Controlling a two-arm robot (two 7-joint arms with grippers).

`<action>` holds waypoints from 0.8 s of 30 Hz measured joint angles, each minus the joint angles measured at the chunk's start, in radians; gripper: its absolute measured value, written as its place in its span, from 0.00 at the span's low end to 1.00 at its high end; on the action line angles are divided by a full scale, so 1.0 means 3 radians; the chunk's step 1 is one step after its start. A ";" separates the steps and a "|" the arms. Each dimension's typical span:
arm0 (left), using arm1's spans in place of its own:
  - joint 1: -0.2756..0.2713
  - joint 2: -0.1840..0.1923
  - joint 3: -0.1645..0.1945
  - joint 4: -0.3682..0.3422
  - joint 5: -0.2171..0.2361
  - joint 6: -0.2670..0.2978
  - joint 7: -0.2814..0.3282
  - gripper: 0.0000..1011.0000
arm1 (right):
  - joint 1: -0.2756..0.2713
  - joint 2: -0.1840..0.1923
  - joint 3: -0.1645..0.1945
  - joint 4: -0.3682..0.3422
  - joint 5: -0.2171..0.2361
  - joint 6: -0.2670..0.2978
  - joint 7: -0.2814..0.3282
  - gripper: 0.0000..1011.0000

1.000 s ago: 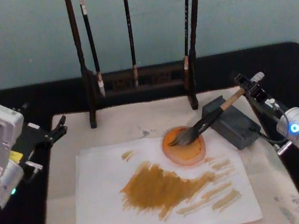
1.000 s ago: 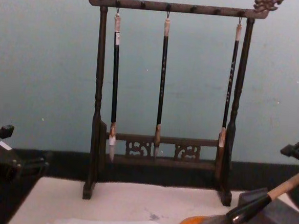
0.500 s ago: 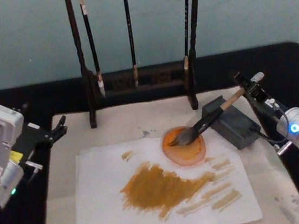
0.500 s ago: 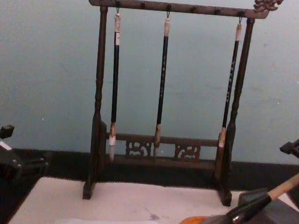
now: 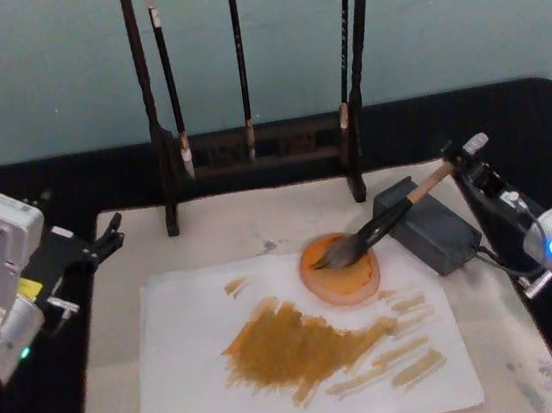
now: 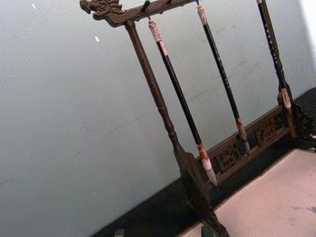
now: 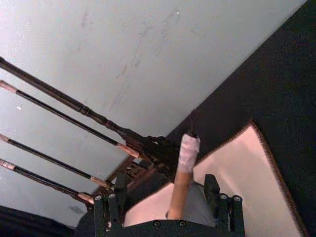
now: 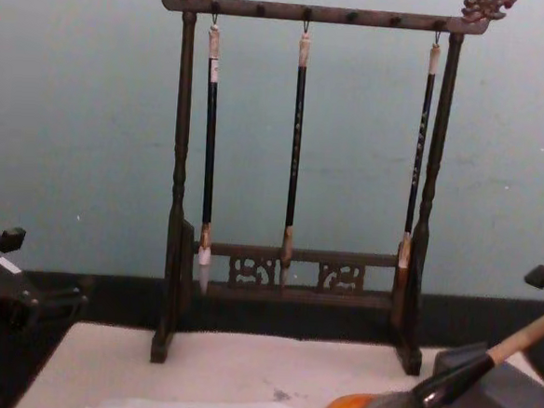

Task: Pick up the brush from the inkstone, write on the paper, then place the brush back to its original position.

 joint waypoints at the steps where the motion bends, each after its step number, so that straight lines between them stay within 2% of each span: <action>1: 0.0000 0.0000 0.0000 0.0000 0.0000 0.0000 0.0000 1.00 | -0.0026 0.0020 -0.0003 -0.0033 -0.0003 -0.0018 -0.0008 0.99; 6: 0.0000 0.0000 0.0000 0.0000 0.0000 0.0000 0.0000 1.00 | -0.0179 0.0139 -0.0017 -0.0232 -0.0105 -0.0164 -0.0085 0.99; 9: 0.0000 0.0000 0.0000 0.0000 0.0000 0.0000 0.0000 1.00 | -0.0263 0.0210 -0.0033 -0.0349 -0.0272 -0.0284 -0.0164 0.99; 10: 0.0000 0.0000 0.0000 0.0000 0.0000 0.0000 0.0000 1.00 | -0.0293 0.0239 -0.0048 -0.0397 -0.0394 -0.0342 -0.0208 0.99; 12: 0.0000 0.0000 0.0000 0.0000 0.0000 0.0000 0.0000 1.00 | -0.0319 0.0268 -0.0071 -0.0449 -0.0529 -0.0397 -0.0253 0.99; 13: 0.0000 0.0000 0.0000 0.0000 0.0000 0.0000 0.0000 1.00 | -0.0335 0.0297 -0.0095 -0.0487 -0.0677 -0.0447 -0.0297 0.99; 14: 0.0000 0.0000 0.0000 0.0000 0.0000 0.0000 0.0000 1.00 | -0.0335 0.0297 -0.0095 -0.0487 -0.0677 -0.0447 -0.0297 0.99; 15: 0.0000 0.0000 0.0000 0.0000 0.0000 0.0000 0.0000 1.00 | -0.0345 0.0326 -0.0129 -0.0524 -0.0833 -0.0496 -0.0338 0.99; 17: 0.0000 0.0000 0.0000 0.0000 0.0000 0.0000 0.0000 1.00 | -0.0348 0.0351 -0.0168 -0.0553 -0.0988 -0.0541 -0.0385 0.99; 18: 0.0000 0.0000 0.0000 0.0000 0.0000 0.0000 0.0000 1.00 | -0.0348 0.0375 -0.0212 -0.0581 -0.1159 -0.0585 -0.0433 0.99; 20: 0.0000 0.0000 0.0000 0.0000 0.0000 0.0000 0.0000 1.00 | -0.0341 0.0398 -0.0253 -0.0601 -0.1316 -0.0618 -0.0479 0.99; 21: 0.0000 0.0000 0.0000 0.0000 0.0000 0.0000 0.0000 1.00 | -0.0325 0.0421 -0.0311 -0.0617 -0.1508 -0.0655 -0.0540 0.99; 23: 0.0000 0.0000 0.0000 0.0000 0.0000 0.0000 0.0000 1.00 | -0.0307 0.0439 -0.0366 -0.0624 -0.1719 -0.0688 -0.0608 0.99; 24: 0.0000 0.0000 0.0000 0.0000 0.0000 0.0000 0.0000 1.00 | -0.0286 0.0450 -0.0415 -0.0625 -0.1889 -0.0710 -0.0674 0.99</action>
